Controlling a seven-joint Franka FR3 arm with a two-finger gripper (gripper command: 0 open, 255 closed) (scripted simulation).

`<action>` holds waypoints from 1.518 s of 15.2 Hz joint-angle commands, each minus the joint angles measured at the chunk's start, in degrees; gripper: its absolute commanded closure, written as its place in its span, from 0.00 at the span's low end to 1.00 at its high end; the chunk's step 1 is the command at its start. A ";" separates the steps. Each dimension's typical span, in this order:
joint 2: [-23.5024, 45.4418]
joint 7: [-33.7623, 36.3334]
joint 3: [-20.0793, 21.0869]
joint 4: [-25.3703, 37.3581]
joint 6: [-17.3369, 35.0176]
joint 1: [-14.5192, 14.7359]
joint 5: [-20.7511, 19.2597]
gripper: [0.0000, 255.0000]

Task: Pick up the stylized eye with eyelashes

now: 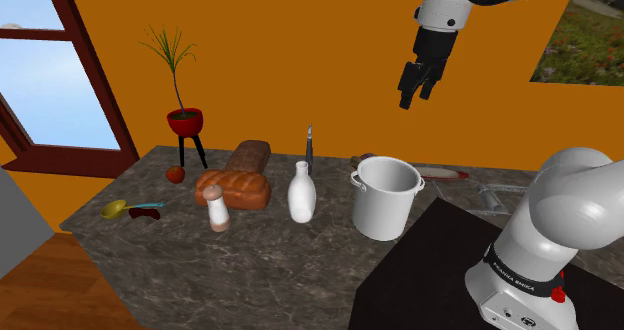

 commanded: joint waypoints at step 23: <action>42.70 -2.36 -5.16 5.45 33.61 -6.97 -11.86 0.00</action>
